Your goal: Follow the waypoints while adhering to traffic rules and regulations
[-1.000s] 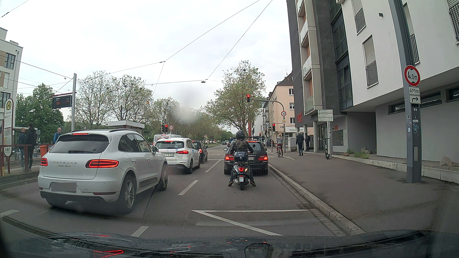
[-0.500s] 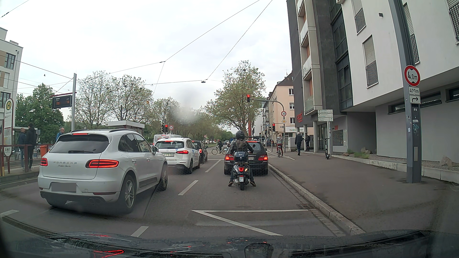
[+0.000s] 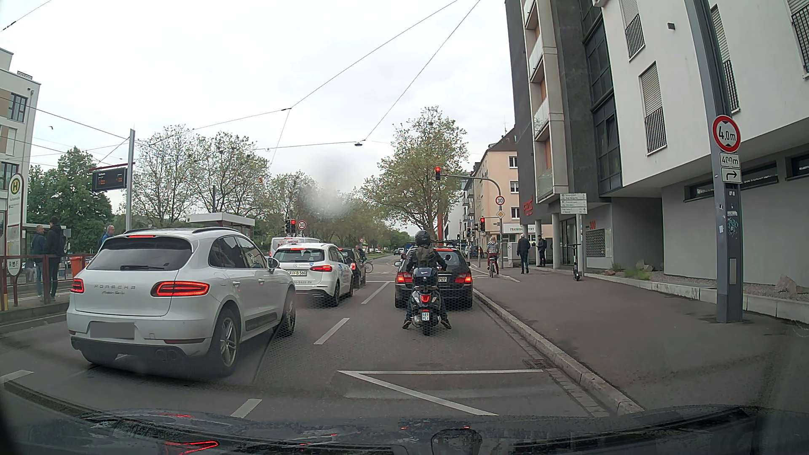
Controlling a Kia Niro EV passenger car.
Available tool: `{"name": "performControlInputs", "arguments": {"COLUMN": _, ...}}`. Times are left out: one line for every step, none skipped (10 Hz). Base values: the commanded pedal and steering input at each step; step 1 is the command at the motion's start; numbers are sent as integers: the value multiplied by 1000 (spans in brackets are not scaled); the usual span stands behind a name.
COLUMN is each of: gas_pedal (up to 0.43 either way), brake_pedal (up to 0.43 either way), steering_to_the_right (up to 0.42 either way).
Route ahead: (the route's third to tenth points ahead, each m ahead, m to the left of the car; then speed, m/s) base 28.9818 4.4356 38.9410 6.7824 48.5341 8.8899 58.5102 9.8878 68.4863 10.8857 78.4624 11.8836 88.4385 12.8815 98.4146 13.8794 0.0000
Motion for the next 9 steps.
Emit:
{"name": "performControlInputs", "arguments": {"gas_pedal": 0, "brake_pedal": 171, "steering_to_the_right": -8}}
{"name": "performControlInputs", "arguments": {"gas_pedal": 0, "brake_pedal": 171, "steering_to_the_right": -8}}
{"name": "performControlInputs", "arguments": {"gas_pedal": 0, "brake_pedal": 165, "steering_to_the_right": -8}}
{"name": "performControlInputs", "arguments": {"gas_pedal": 0, "brake_pedal": 171, "steering_to_the_right": -8}}
{"name": "performControlInputs", "arguments": {"gas_pedal": 0, "brake_pedal": 171, "steering_to_the_right": -8}}
{"name": "performControlInputs", "arguments": {"gas_pedal": 0, "brake_pedal": 171, "steering_to_the_right": -8}}
{"name": "performControlInputs", "arguments": {"gas_pedal": 0, "brake_pedal": 171, "steering_to_the_right": -8}}
{"name": "performControlInputs", "arguments": {"gas_pedal": 0, "brake_pedal": 171, "steering_to_the_right": -8}}
{"name": "performControlInputs", "arguments": {"gas_pedal": 0, "brake_pedal": 171, "steering_to_the_right": -8}}
